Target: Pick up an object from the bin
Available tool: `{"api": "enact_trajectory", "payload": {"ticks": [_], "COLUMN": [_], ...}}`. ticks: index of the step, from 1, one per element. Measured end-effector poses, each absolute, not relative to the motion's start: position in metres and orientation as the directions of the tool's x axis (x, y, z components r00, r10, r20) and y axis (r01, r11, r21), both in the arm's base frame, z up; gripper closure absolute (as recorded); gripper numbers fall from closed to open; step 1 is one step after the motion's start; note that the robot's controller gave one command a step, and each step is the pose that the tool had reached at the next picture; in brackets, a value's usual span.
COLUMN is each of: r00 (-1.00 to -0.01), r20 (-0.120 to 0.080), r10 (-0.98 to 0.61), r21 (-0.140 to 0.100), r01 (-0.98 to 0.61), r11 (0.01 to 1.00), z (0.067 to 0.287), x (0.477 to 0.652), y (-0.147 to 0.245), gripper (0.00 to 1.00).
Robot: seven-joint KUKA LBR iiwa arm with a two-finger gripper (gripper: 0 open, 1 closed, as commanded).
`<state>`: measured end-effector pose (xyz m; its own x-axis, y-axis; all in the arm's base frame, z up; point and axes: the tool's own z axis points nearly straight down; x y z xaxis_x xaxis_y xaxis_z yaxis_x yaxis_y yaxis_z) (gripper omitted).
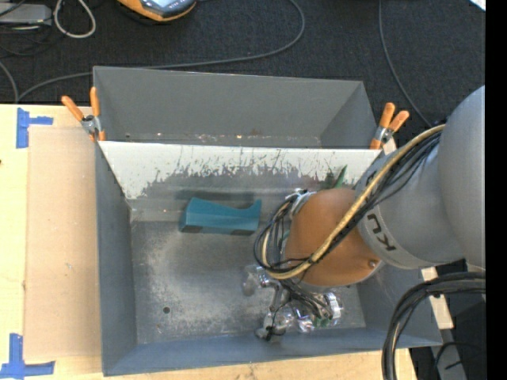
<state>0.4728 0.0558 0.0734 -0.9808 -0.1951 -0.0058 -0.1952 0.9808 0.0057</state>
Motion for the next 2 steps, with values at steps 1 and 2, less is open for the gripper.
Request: {"api": "enact_trajectory", "payload": {"ticks": [1, 2], "r00": [-1.000, -0.987], "r20": [-0.001, 0.002], "r10": [-0.025, -0.161], "r21": [0.004, 0.005], "r01": [-0.025, -0.161], "r11": [1.000, 0.987], "z": [0.086, 0.074], "x": [0.517, 0.493], "y": [0.053, 0.030], "gripper": [0.00, 0.00]}}
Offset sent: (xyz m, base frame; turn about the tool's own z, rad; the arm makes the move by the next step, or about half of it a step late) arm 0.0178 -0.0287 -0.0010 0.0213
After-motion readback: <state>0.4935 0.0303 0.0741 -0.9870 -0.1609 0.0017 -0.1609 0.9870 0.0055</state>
